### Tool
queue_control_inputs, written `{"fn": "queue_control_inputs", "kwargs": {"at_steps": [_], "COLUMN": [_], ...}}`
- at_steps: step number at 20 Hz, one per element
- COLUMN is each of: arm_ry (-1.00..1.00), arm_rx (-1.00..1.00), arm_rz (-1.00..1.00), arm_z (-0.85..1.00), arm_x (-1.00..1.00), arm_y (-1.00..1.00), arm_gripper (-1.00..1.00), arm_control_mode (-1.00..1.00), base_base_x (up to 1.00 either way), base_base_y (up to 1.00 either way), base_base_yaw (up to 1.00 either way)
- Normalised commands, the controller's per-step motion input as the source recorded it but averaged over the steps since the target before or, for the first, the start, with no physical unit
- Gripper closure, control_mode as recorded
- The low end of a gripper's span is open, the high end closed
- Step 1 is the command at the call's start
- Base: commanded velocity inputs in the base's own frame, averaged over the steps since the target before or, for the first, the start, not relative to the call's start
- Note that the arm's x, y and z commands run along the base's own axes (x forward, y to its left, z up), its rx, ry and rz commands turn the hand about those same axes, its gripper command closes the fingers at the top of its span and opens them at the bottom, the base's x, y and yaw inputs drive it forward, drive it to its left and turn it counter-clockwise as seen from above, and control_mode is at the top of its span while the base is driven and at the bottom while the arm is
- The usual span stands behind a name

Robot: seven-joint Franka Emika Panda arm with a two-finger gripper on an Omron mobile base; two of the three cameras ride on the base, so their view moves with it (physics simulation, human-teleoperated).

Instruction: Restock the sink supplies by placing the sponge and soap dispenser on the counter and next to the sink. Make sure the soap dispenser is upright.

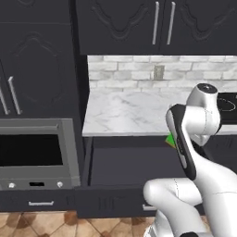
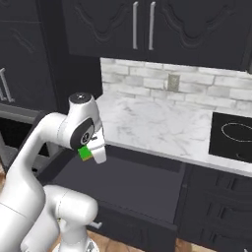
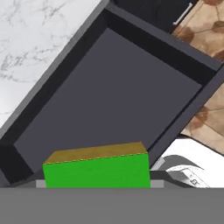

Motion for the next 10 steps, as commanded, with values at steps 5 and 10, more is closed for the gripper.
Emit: {"fn": "queue_control_inputs", "kwargs": {"at_steps": [5, 10], "arm_ry": [0.00, 0.00], "arm_rx": [0.00, 0.00], "arm_rz": [0.00, 0.00], "arm_z": [0.00, 0.00], "arm_x": [0.00, 0.00], "arm_y": [0.00, 0.00], "arm_gripper": [1.00, 1.00], "arm_control_mode": [1.00, 1.00], "base_base_x": [-0.18, -0.08], "base_base_y": [0.00, 0.00], "base_base_yaw": [-0.62, -0.72]}}
